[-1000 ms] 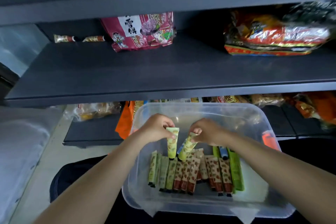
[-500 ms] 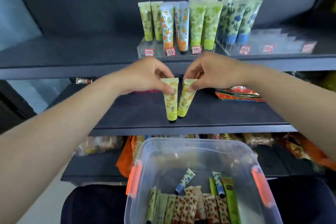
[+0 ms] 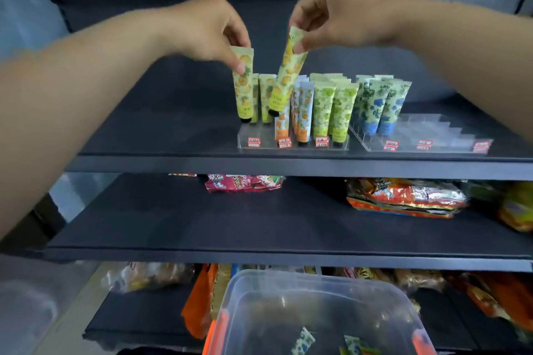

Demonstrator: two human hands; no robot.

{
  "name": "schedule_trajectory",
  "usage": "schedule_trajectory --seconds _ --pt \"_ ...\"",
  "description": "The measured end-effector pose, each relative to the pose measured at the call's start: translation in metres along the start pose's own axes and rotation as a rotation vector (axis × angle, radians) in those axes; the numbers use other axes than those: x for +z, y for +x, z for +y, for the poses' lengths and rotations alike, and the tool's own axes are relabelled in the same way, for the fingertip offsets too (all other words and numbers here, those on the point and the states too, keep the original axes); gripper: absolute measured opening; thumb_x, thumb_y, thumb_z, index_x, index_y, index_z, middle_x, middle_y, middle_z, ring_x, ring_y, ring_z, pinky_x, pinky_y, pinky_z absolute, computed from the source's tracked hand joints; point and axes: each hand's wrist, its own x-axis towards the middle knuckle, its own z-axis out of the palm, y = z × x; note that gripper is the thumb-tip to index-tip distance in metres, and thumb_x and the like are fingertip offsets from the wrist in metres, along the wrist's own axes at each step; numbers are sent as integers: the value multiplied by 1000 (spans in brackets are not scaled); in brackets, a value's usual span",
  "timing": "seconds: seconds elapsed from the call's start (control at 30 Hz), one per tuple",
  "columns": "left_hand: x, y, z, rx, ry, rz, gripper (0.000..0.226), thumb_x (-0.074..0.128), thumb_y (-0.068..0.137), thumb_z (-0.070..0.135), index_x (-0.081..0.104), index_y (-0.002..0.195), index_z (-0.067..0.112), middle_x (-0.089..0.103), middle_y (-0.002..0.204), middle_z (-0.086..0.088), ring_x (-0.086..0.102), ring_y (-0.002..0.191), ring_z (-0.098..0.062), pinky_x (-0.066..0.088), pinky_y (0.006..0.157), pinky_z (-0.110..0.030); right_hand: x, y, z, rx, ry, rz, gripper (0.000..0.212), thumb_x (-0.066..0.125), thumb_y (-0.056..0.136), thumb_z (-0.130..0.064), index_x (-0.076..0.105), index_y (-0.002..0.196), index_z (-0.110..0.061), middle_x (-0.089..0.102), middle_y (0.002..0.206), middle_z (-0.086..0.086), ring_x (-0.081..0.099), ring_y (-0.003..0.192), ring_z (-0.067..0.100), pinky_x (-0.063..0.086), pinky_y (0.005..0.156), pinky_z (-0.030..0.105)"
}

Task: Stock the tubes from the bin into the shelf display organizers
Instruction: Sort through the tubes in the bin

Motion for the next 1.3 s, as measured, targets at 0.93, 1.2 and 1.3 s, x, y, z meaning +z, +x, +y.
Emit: schedule_trajectory --seconds 0.93,1.2,1.3 --pt "69 107 -76 -9 -107 -164 19 69 83 12 70 101 18 63 85 11 56 84 -8 40 72 -19 70 112 63 175 -128 -248 26 76 77 -20 69 101 -17 64 89 -10 58 84 8 42 75 19" --pt "71 109 -78 -6 -109 -154 22 66 85 7 69 106 12 64 89 5 60 93 -14 44 84 -25 77 116 63 189 -138 -315 25 77 76 -19 70 100 -17 60 77 -18 57 82 6 45 78 21" --pt "70 107 -79 -11 -105 -157 23 68 84 8 69 106 13 65 92 4 60 93 -13 42 82 -23 77 116 62 187 -140 -320 21 76 77 -19 69 97 -18 60 76 -18 56 79 5 44 75 19"
